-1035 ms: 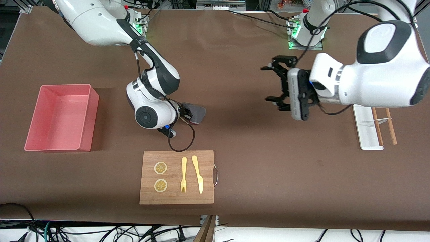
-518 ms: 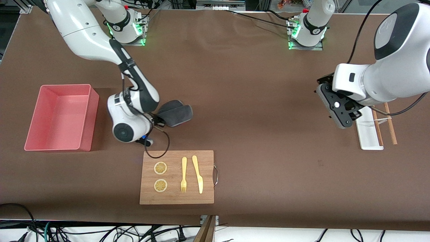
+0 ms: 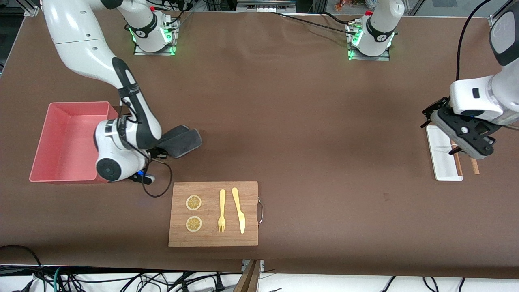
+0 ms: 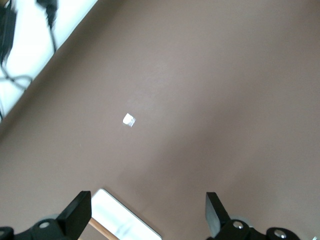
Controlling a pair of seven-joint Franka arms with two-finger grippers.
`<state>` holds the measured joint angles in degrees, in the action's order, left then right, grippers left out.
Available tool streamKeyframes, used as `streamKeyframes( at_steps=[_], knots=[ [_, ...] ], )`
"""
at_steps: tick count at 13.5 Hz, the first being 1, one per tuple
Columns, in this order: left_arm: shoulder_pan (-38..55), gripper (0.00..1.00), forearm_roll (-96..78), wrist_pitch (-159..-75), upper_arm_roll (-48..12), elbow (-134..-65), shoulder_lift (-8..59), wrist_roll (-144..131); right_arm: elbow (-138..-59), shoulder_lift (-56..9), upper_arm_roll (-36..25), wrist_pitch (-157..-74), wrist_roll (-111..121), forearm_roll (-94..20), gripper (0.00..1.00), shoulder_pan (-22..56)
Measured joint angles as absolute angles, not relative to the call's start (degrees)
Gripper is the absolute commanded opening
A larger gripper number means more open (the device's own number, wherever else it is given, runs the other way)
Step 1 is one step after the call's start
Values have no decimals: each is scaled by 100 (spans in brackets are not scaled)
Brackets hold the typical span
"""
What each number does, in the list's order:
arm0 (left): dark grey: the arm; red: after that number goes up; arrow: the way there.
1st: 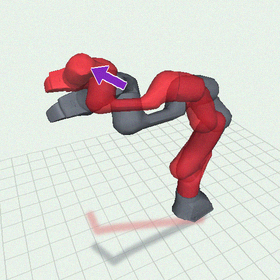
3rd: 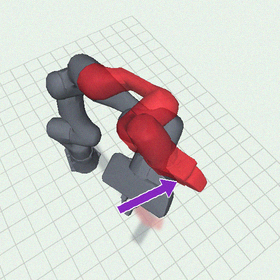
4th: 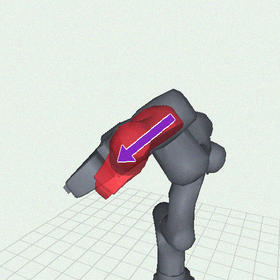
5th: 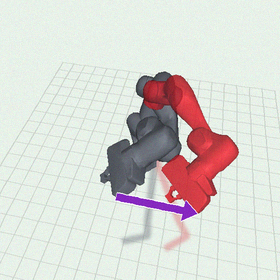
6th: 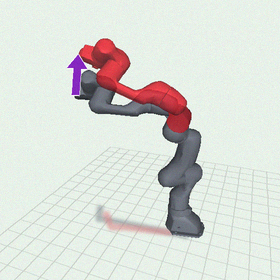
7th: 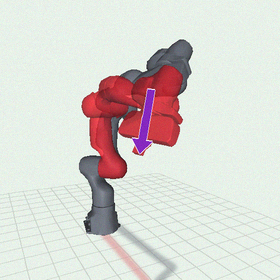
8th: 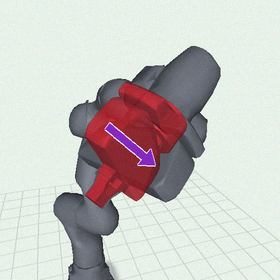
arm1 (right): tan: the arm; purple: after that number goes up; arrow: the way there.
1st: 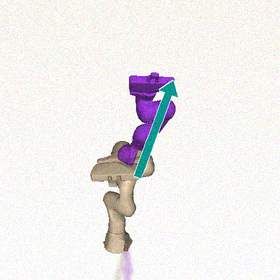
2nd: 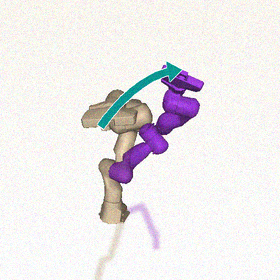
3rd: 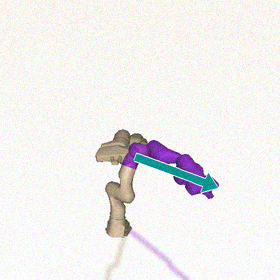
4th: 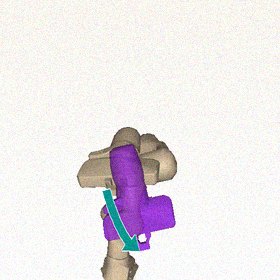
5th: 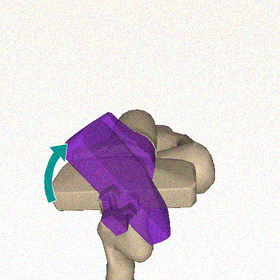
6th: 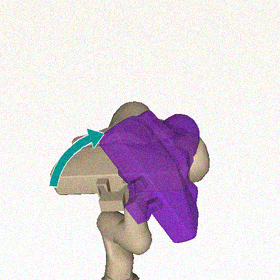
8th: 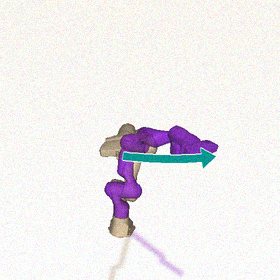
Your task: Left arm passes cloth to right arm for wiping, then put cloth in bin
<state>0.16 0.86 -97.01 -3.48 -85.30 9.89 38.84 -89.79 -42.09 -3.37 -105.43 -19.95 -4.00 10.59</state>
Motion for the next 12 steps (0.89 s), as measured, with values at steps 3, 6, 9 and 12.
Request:
streamKeyframes(
  at_steps=[3, 6, 9, 12],
  knots=[
    [-195, 100, 86, -9520, -335, -9288, 322, 1812, -8925, -4074, -561, -10543, -1478, -153, 0, 1041],
    [-186, 100, 82, -9198, -407, -9349, 58, 1168, -8725, -3970, -504, -10543, -1465, -30, 0, 1068],
    [-170, 100, 75, -9202, -440, -9349, 132, 1117, -8550, -3958, -250, -10550, -1703, -28, 0, 1089],
    [-150, 100, 61, -9227, -447, -9301, 301, 1089, -8549, -4031, 106, -10824, -2511, -28, 0, 1152]
  ],
)
